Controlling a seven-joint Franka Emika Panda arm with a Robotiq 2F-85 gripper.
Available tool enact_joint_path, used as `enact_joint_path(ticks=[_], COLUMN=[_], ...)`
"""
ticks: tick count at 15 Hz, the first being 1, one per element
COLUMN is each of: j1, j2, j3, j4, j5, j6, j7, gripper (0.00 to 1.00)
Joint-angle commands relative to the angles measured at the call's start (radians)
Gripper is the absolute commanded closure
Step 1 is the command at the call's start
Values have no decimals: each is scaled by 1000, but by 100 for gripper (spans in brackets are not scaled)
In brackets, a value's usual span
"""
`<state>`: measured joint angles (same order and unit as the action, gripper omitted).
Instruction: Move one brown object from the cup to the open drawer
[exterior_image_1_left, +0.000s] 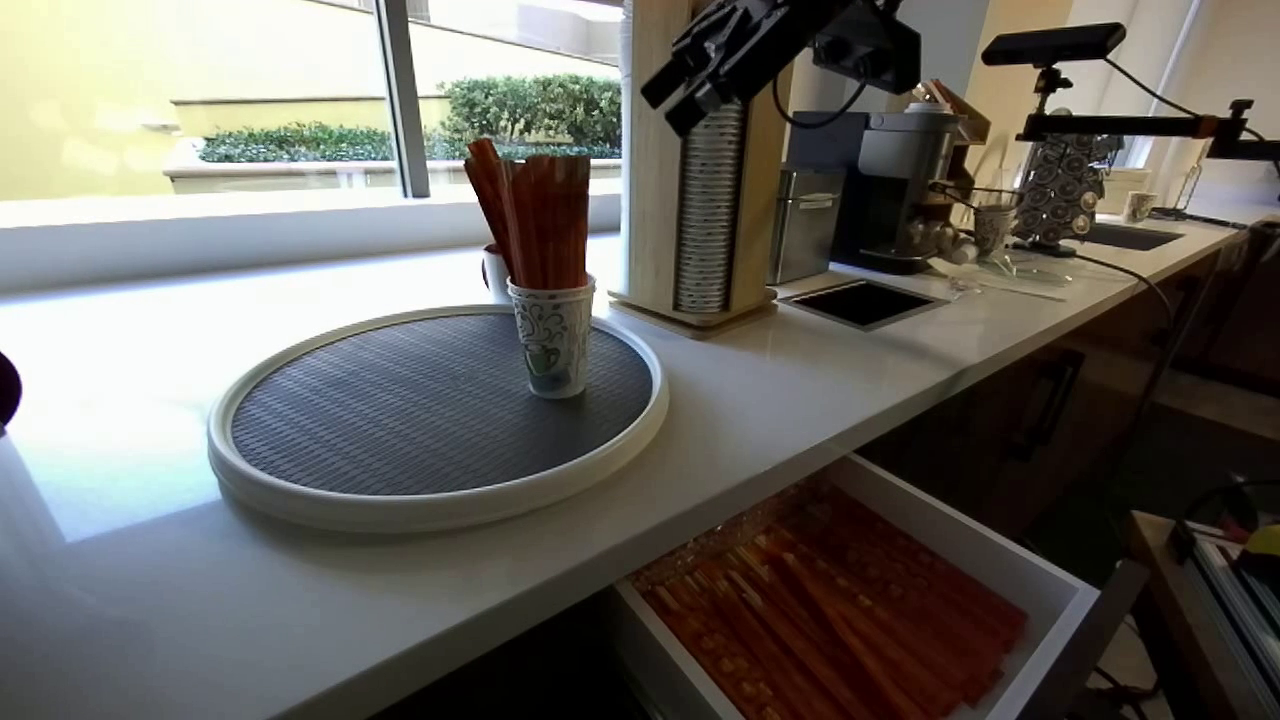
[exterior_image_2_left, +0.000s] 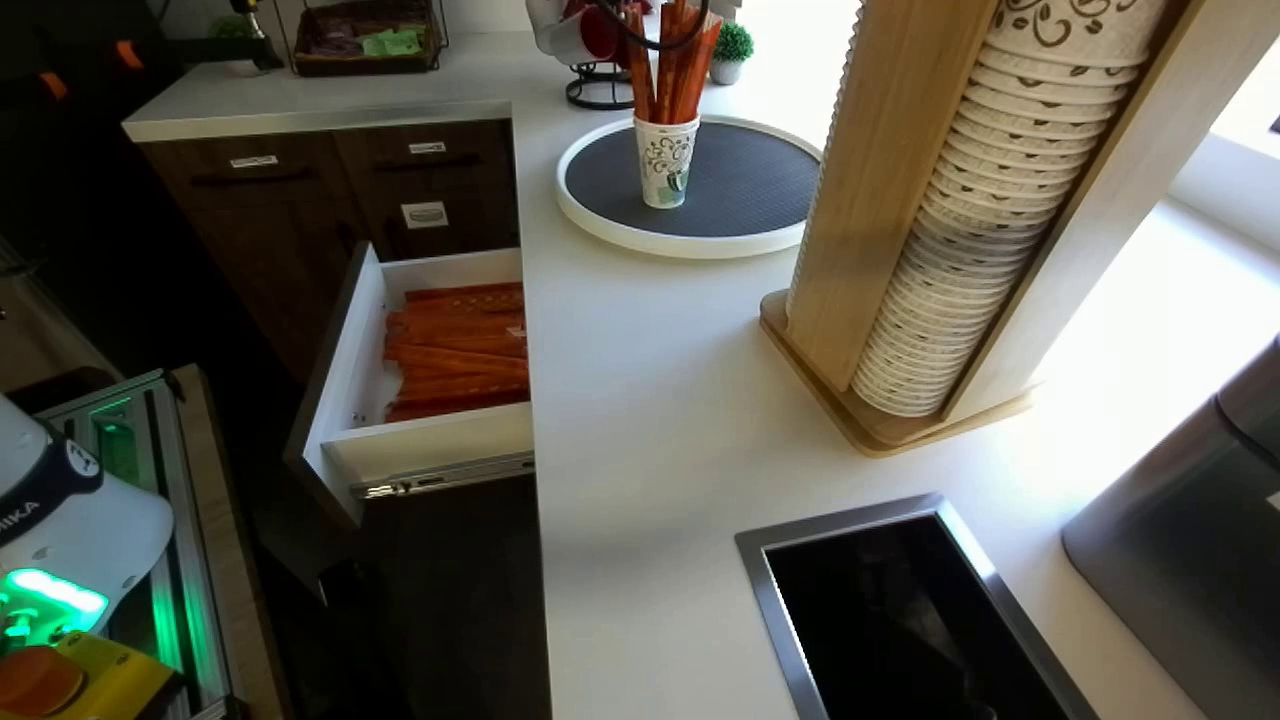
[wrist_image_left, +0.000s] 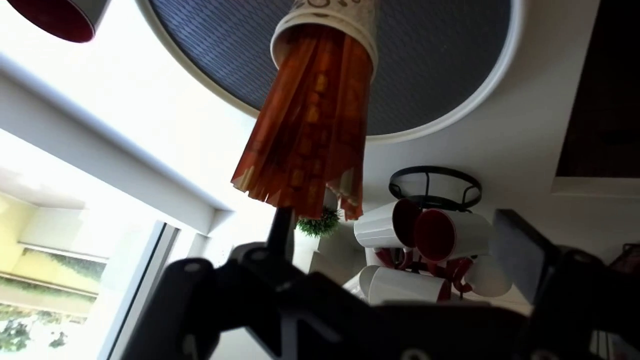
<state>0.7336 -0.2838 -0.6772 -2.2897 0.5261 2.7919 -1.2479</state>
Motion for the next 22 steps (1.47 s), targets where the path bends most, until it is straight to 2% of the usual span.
enact_joint_path(ticks=[1,4,9,11,12,13,16,19,20,22], j1=[96,196,337,431,291,304,253,253,326,370], j2=[-54,-87,-91,-129,-47,-48,-33,-17,-61,-66], j3=[-124,-249,-436,-528,-409,-424,-377,-382,-445,-498], j4=[-4,9,55,67,61,63,64,69,65,71], j5=[118,227,328,407,379,396,404,425,397,423], j6=[-53,-115,-216,-228,-237,-239,-242,-257,-234,-254], j7=[-221,-400,-589,-683,-611,-629,-632,-652,-649,-699], gripper=[0,0,0,0,0,0,0,0,0,0])
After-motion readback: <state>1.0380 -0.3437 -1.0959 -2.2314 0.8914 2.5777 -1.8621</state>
